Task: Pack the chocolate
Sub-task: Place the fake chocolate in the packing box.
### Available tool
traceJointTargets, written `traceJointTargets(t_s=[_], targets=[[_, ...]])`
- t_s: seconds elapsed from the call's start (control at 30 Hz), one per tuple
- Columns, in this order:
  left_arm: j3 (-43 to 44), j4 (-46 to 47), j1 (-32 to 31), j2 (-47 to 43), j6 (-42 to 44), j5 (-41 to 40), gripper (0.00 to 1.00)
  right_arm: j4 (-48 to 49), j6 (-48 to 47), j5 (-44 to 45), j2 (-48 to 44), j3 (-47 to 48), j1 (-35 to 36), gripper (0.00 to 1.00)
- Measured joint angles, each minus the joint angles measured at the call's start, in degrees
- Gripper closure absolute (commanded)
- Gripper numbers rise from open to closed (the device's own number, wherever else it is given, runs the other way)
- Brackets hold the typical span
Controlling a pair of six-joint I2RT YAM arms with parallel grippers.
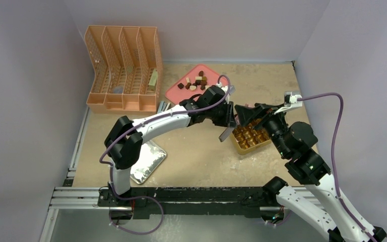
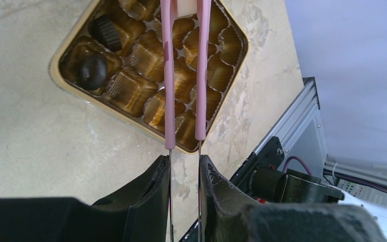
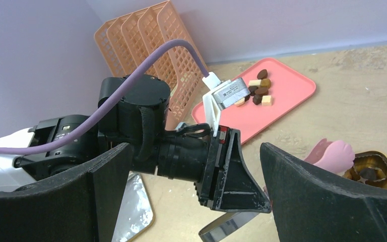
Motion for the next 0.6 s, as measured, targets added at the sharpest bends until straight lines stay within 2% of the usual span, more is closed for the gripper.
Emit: traceJointTargets(t_s=[0.3,0.6], targets=[[0.0,1.9,-1.1,2.7,-0.3,1.6,0.78,0.0,0.0,0.0,0.0,0.0,0.0,0.01],[0.3,1.9,-1.2,6.1,-0.5,1.7,0.7,0.0,0.0,0.1,0.0,0.0,0.0,0.01]])
